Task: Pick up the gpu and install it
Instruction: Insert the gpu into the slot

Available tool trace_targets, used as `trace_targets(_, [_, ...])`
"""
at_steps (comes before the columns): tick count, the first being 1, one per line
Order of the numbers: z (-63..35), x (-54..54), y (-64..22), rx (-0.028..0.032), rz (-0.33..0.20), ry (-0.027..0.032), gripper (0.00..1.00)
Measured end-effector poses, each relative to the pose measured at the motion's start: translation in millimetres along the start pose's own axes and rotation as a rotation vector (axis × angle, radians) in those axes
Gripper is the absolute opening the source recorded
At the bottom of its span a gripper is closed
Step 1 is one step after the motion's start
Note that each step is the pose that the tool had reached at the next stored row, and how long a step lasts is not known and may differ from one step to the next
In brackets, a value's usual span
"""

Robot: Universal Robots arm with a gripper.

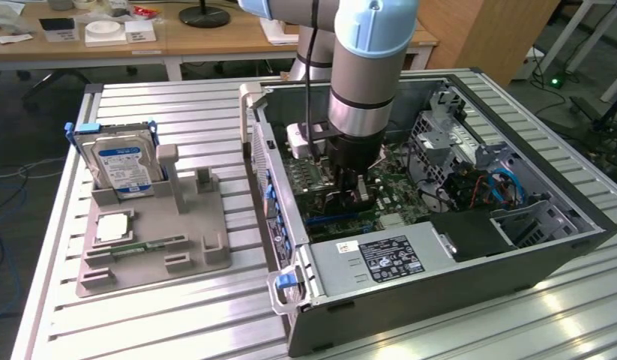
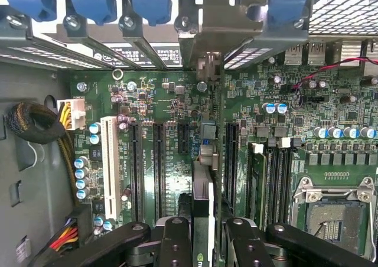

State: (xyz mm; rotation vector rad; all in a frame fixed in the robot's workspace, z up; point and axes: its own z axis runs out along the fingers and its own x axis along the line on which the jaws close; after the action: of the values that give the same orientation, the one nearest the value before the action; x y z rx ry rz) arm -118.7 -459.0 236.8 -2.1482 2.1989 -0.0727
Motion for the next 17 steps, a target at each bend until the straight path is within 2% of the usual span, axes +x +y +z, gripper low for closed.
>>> trace_targets(17, [-0.1, -0.6, 0.0, -0.0001, -0.008, -0.0004, 0.27])
